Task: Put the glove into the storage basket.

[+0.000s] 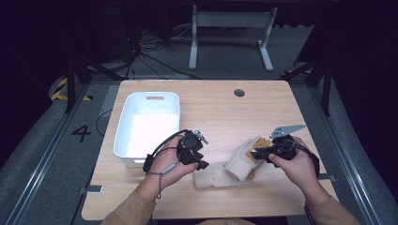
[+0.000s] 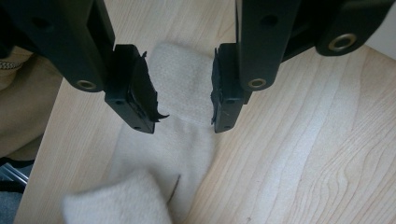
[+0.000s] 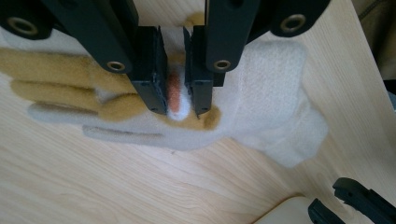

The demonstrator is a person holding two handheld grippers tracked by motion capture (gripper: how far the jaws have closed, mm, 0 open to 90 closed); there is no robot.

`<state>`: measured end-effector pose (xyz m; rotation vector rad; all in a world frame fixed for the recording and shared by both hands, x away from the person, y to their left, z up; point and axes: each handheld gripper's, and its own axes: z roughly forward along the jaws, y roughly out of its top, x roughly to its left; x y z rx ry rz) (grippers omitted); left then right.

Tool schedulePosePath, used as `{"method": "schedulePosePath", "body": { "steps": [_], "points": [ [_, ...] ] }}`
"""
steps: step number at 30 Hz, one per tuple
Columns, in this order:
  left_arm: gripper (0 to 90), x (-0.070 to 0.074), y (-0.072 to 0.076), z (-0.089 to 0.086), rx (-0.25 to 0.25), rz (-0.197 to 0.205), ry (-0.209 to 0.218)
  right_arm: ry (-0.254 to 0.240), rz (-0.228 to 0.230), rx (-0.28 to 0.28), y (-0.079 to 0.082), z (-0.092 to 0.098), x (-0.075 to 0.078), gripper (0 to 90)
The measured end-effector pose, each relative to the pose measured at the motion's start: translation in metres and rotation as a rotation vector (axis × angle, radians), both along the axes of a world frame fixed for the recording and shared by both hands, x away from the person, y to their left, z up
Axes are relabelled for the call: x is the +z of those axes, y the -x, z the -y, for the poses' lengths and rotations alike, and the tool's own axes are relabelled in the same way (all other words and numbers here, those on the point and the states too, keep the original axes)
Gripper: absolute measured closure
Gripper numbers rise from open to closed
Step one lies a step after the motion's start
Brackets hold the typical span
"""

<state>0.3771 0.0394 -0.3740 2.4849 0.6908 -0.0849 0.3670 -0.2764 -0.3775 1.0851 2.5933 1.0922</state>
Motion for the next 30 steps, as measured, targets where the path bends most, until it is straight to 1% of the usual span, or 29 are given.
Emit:
{"method": "schedulePosePath", "body": {
  "steps": [2,4,6,7,8,11,13,15,16,18,19,20,22,26,27,28,30],
  "points": [
    [60.9,-0.001,0.0,0.001,-0.007,0.001,-0.004,-0.018,-0.022,0.003,0.0,-0.004,-0.005,78.3],
    [61.2,-0.001,0.0,0.003,-0.016,0.001,-0.011,-0.015,-0.028,0.002,0.001,-0.009,-0.009,78.2],
    [61.8,-0.002,0.001,0.005,-0.024,0.001,-0.014,-0.014,-0.031,0.001,0.001,-0.011,-0.011,78.2],
    [61.8,-0.002,0.002,0.007,-0.026,0.003,-0.014,-0.015,-0.034,0.002,0.001,-0.013,-0.013,78.1],
    [61.9,-0.003,0.003,0.009,-0.032,0.0,-0.013,-0.007,-0.044,-0.009,0.0,-0.016,-0.018,77.7],
    [61.9,-0.004,0.003,0.01,-0.039,-0.003,-0.013,-0.01,-0.055,-0.011,0.0,-0.016,-0.022,77.3],
    [62.4,-0.005,0.003,0.012,-0.046,-0.009,-0.013,0.019,-0.069,-0.014,-0.001,-0.018,-0.027,75.2],
    [62.5,-0.005,0.004,0.015,-0.058,-0.013,-0.015,0.036,-0.072,-0.01,-0.002,-0.018,-0.029,72.3],
    [62.5,-0.005,0.005,0.018,-0.071,-0.012,-0.018,0.052,-0.079,0.0,-0.002,-0.017,-0.03,68.6],
    [62.3,-0.005,0.006,0.02,-0.076,-0.016,-0.02,0.05,-0.077,-0.001,-0.002,-0.017,-0.03,67.0],
    [61.9,-0.006,0.007,0.021,-0.082,-0.017,-0.016,0.052,-0.084,-0.001,-0.002,-0.016,-0.028,66.4],
    [61.9,-0.006,0.008,0.024,-0.089,-0.018,-0.013,0.031,-0.082,0.0,-0.002,-0.012,-0.025,64.3],
    [62.5,-0.006,0.01,0.028,-0.1,-0.029,-0.003,0.024,-0.071,-0.007,-0.003,-0.007,-0.021,63.5],
    [62.5,-0.005,0.014,0.034,-0.114,-0.03,0.002,0.005,-0.029,-0.023,-0.007,0.004,-0.013,62.8],
    [62.5,-0.005,0.014,0.034,-0.114,-0.03,0.002,0.005,-0.029,-0.023,-0.007,0.004,-0.013,62.8],
    [62.5,-0.006,0.014,0.035,-0.118,-0.025,0.0,0.02,-0.008,-0.024,-0.012,0.01,-0.013,64.6],
    [62.5,-0.007,0.014,0.036,-0.117,-0.025,-0.001,0.024,-0.005,-0.034,-0.015,0.013,-0.014,65.6]
  ]
}}
